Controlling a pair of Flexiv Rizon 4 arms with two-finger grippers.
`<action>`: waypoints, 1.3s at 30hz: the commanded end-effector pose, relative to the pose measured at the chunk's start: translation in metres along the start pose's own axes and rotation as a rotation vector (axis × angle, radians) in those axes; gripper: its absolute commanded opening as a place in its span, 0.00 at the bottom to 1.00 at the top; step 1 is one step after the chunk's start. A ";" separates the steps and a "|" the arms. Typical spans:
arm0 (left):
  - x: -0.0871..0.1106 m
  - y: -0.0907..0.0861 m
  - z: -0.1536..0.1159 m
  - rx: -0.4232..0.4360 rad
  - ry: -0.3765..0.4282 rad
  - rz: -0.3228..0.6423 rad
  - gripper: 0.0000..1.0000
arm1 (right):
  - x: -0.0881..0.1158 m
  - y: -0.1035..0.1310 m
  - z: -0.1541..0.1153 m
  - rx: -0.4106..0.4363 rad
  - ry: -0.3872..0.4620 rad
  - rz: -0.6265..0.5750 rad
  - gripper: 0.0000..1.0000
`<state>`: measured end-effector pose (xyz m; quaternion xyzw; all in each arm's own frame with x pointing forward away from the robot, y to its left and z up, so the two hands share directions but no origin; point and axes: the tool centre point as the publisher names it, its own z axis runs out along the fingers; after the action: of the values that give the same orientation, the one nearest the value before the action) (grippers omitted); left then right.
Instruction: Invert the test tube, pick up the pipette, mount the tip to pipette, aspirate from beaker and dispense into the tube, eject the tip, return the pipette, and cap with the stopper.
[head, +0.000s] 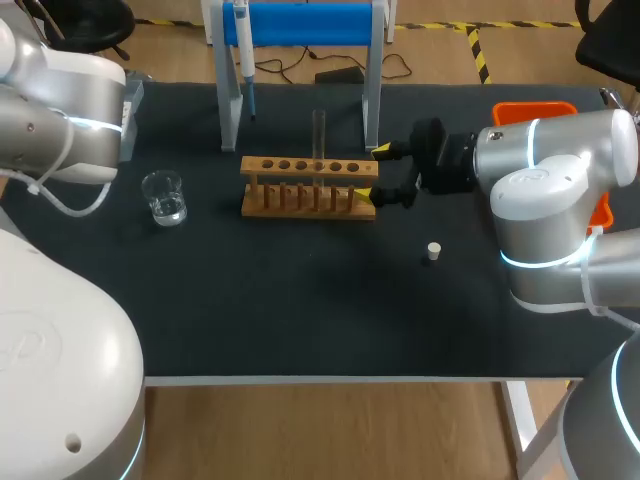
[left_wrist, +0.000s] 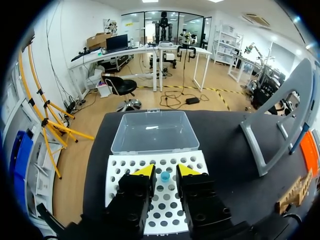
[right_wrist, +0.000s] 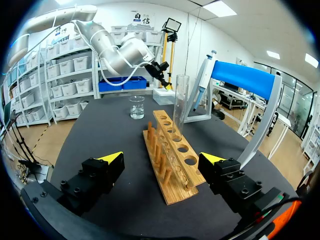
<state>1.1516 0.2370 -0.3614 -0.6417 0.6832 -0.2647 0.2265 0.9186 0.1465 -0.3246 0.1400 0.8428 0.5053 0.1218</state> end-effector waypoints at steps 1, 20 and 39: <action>-0.001 0.000 0.002 -0.004 0.002 0.001 0.24 | 0.000 0.000 0.000 0.000 0.001 0.000 1.00; 0.000 0.001 0.005 -0.016 -0.001 0.012 0.24 | 0.000 0.000 0.000 0.000 0.001 0.000 1.00; 0.000 0.002 0.007 -0.022 -0.004 0.008 0.00 | 0.000 0.000 0.000 0.000 0.001 0.000 1.00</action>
<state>1.1518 0.2367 -0.3667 -0.6411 0.6870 -0.2570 0.2258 0.9186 0.1465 -0.3246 0.1400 0.8428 0.5053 0.1218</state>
